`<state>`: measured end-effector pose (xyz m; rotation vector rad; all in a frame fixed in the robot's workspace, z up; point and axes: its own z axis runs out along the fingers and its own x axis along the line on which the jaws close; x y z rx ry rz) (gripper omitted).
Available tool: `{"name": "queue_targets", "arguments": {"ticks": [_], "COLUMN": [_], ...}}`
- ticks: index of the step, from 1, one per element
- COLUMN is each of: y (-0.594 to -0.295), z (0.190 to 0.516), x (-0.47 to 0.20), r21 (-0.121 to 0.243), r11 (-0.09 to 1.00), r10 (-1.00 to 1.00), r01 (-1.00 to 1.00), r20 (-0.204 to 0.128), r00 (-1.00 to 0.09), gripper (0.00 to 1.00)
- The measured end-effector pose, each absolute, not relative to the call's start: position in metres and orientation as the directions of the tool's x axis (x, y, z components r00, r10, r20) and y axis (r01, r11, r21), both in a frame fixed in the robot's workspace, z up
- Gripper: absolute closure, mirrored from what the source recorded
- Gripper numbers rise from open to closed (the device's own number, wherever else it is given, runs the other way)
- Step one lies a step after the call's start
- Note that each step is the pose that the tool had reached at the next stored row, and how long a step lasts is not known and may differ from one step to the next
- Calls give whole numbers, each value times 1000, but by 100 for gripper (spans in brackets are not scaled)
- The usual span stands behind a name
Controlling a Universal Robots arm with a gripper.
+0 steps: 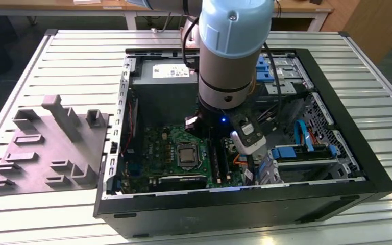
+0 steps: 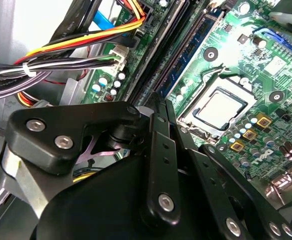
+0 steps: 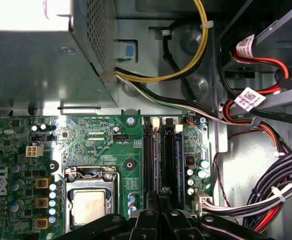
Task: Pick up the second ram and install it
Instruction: 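Insert the second ram into the second slot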
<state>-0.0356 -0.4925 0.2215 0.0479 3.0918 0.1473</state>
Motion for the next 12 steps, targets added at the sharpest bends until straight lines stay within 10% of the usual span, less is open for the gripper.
{"name": "queue_targets", "arguments": {"ticks": [12], "y": [-492], "z": [221], "x": [-36], "r21": [96], "r11": [995], "r10": [39], "r01": [35], "r20": [-44], "r00": [-998], "gripper": [88]}}
